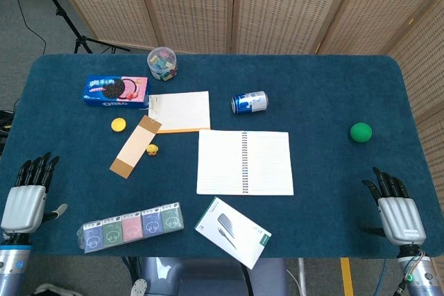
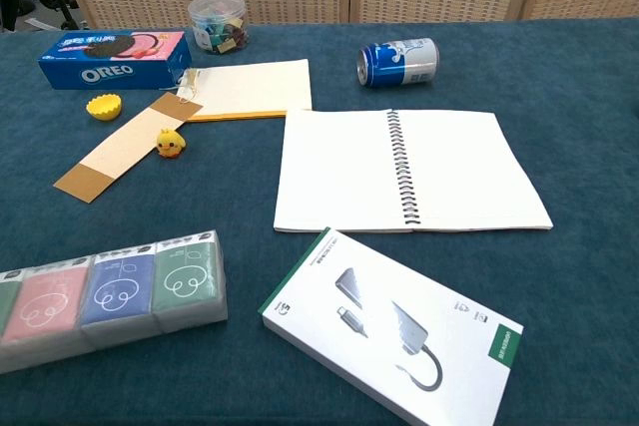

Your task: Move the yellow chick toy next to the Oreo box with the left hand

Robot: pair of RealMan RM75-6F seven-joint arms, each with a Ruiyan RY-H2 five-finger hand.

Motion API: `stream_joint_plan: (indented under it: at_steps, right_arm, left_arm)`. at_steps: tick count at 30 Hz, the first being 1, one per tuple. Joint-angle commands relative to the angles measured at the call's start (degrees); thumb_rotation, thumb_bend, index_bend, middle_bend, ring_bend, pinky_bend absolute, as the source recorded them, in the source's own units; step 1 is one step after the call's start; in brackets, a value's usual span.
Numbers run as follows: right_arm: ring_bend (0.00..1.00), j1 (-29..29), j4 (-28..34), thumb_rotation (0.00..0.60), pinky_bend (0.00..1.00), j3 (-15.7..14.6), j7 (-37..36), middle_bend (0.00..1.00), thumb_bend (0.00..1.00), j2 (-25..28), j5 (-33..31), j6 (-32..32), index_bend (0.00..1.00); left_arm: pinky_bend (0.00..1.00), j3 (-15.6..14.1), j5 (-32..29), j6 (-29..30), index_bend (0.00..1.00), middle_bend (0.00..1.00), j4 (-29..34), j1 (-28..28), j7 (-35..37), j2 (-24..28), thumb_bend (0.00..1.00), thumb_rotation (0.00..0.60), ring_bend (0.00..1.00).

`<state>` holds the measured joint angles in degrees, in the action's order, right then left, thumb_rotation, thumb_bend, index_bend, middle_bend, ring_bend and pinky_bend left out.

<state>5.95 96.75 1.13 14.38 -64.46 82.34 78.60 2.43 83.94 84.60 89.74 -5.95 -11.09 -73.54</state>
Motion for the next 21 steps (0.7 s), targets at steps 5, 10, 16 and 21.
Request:
stream_joint_plan:
  at_steps: [5, 10, 16, 21]
  right_arm:
    - [0.0, -0.1, 0.06, 0.6, 0.08, -0.01, 0.03, 0.0, 0.0, 0.02, 0.01, 0.16, 0.17]
    - [0.0, -0.16, 0.12, 0.6, 0.08, 0.01, -0.07, 0.0, 0.0, 0.06, 0.22, 0.41, 0.17]
    - [0.0, 0.08, -0.01, 0.6, 0.08, 0.25, 0.09, 0.0, 0.0, -0.05, -0.32, -0.04, 0.17]
    - [0.0, 0.0, 0.03, 0.6, 0.08, 0.11, 0.09, 0.0, 0.0, 0.0, -0.17, 0.03, 0.17]
  left_arm:
    - [0.0, -0.12, 0.08, -0.06, 0.0, 0.0, -0.09, 0.02, -0.11, -0.04, 0.12, 0.6, 0.0]
    - [0.0, -0.09, 0.12, -0.2, 0.0, 0.0, -0.17, -0.07, -0.03, -0.08, 0.12, 0.6, 0.0]
    - [0.0, 0.1, -0.44, -0.82, 0.0, 0.0, -0.42, -0.31, -0.03, -0.12, 0.12, 0.6, 0.0]
    - [0.0, 0.04, -0.32, -0.67, 0.0, 0.0, -0.3, -0.25, 0.0, -0.15, 0.12, 0.6, 0.0]
